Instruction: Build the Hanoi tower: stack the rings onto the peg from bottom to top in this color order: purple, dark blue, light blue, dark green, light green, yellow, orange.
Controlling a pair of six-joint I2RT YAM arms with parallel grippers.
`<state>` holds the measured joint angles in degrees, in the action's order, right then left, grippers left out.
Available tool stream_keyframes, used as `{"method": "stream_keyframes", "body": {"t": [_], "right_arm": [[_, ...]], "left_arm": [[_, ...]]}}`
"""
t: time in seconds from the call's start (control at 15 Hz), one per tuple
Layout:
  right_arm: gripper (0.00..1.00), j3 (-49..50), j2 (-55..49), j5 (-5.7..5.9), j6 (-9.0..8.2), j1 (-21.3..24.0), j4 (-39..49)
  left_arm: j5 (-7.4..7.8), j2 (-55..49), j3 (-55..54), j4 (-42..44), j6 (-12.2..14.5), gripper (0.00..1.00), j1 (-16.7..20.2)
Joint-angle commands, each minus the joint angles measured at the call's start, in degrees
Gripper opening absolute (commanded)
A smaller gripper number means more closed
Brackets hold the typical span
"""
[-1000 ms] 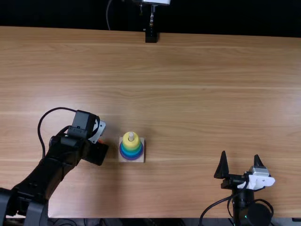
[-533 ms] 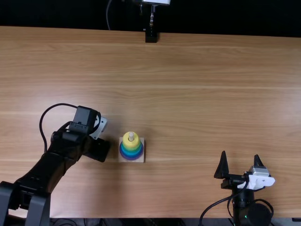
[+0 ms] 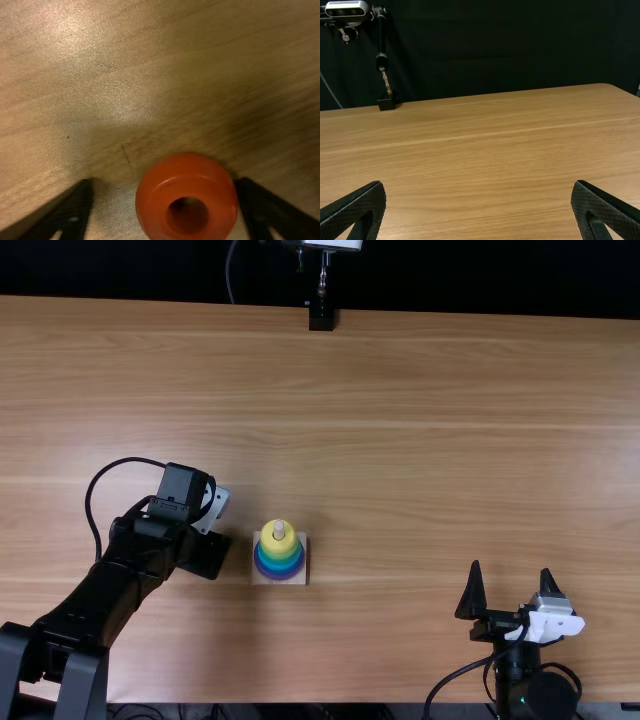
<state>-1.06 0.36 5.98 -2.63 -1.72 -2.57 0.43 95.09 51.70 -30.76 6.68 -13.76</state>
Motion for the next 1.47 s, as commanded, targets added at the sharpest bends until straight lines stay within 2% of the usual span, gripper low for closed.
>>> {"method": "stream_keyframes", "body": {"t": [0.0,0.2,0.4,0.73,0.93,1.07,1.2,1.4], "right_arm": [[1.0,0.4,-0.4,-0.39,0.21,0.1,0.2],[1.0,0.4,-0.4,-0.39,0.21,0.1,0.2],[1.0,0.4,-0.4,-0.39,0.21,0.1,0.2],[1.0,0.4,-0.4,-0.39,0.21,0.1,0.2],[1.0,0.4,-0.4,-0.39,0.21,0.1,0.2],[1.0,0.4,-0.4,-0.39,0.21,0.1,0.2],[1.0,0.4,-0.4,-0.39,0.21,0.1,0.2],[1.0,0.4,-0.4,-0.39,0.21,0.1,0.2]], "left_arm": [[-0.32,0.9,1.5,0.0,0.5,0.0,0.7],[-0.32,0.4,1.8,-0.6,0.6,0.0,0.8],[-0.32,0.2,9.2,-3.6,0.3,0.0,0.7],[-0.22,-0.5,27.7,-28.7,0.2,0.0,0.0],[-0.22,-0.2,38.5,-41.3,-0.5,0.0,-3.6],[-0.11,0.1,44.4,-47.3,-0.7,0.0,-4.8],[-0.11,0.2,47.5,-50.1,-1.2,0.0,-7.1],[-0.11,1.3,49.6,-50.9,-4.1,0.0,-10.1]]}}
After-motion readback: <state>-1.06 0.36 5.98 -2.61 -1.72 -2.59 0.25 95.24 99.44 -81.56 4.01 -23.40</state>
